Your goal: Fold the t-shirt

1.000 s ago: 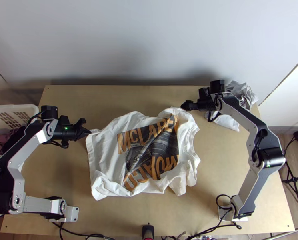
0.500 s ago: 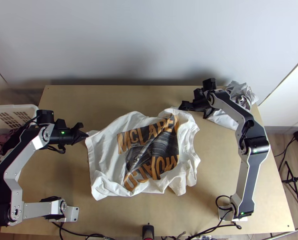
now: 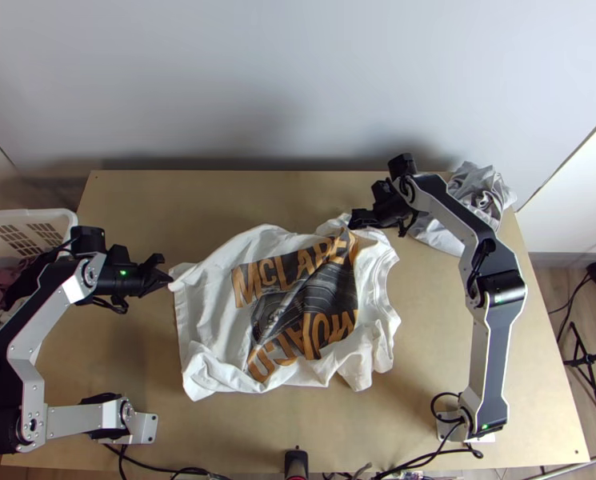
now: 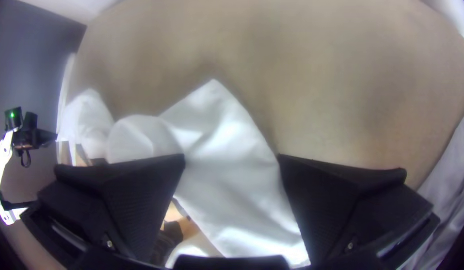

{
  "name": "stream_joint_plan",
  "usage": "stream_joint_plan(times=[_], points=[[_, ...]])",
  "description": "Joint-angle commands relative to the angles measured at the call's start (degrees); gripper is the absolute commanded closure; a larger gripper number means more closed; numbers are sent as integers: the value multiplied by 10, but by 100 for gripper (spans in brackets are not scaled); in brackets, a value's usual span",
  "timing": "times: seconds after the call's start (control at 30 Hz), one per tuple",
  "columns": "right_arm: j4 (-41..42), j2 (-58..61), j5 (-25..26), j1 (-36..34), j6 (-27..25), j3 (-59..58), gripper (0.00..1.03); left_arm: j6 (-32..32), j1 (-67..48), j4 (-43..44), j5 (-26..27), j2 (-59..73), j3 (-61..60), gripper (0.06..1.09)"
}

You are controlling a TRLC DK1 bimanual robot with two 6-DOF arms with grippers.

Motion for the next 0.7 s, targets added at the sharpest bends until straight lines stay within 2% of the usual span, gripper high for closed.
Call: stream_joint_plan(times=[0.0,0.03,0.07,0.17,0.27,0.47,0.67], points=[[-34,-6,69,15,-60,17,57,10,8,-5,-13,4,-4,100],[-17,-6,97,18,-63,18,88,10,8,-6,-17,8,-4,100],[-1,-5,111,18,-63,16,93,10,8,-7,-19,9,-4,100],[47,-21,126,17,-58,-7,95,9,8,-7,-21,10,-3,100],[149,-54,138,11,-40,-59,96,8,7,-7,-26,11,-2,100],[177,-77,138,-16,-3,-46,97,2,15,-6,-27,17,12,100],[194,-93,139,-36,9,-37,97,-58,44,0,-27,45,72,100]])
